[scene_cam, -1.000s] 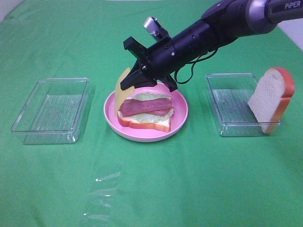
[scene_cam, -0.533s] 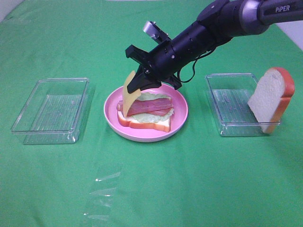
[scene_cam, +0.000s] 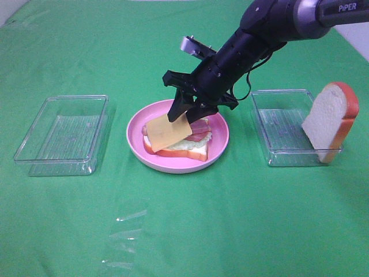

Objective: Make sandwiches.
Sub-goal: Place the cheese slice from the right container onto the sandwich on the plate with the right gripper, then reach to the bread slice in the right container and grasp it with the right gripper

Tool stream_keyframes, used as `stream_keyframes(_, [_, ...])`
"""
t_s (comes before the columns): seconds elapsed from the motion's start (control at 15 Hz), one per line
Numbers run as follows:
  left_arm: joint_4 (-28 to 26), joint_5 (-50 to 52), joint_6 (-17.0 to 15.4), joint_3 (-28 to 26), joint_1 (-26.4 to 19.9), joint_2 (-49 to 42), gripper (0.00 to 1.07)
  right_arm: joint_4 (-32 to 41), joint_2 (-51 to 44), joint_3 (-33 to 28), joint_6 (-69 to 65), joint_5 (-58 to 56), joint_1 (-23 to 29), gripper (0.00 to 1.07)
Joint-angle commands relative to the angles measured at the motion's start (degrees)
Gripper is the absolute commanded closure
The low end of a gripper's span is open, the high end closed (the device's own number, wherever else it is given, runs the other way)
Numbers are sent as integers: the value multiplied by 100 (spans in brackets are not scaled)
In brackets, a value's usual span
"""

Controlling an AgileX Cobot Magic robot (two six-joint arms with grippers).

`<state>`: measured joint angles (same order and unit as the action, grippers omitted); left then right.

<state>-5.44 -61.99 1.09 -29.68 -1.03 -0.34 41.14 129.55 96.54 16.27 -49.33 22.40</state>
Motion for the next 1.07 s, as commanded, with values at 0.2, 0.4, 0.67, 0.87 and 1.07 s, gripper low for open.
stream_keyframes(0.2, [-23,23,-34,6,0,-120,9,-1054,-481,34,-309,-34,-11,8])
stream_keyframes(0.4, [-23,23,-34,6,0,-120,9,-2108,-1071,34,-1358,-241,-11,8])
stream_keyframes(0.67, [-23,23,-34,6,0,-120,9,-3472,-1891,34,-2172,-1026,-11,8])
stream_keyframes(0.87, [-23,23,-34,6,0,-120,9,-4085,-2429,34,-2384,-1851,-504,8])
stream_keyframes(1.07, [-23,23,-34,6,0,-120,9,-4263,-2475,34,-2372,-2246,-1100,8])
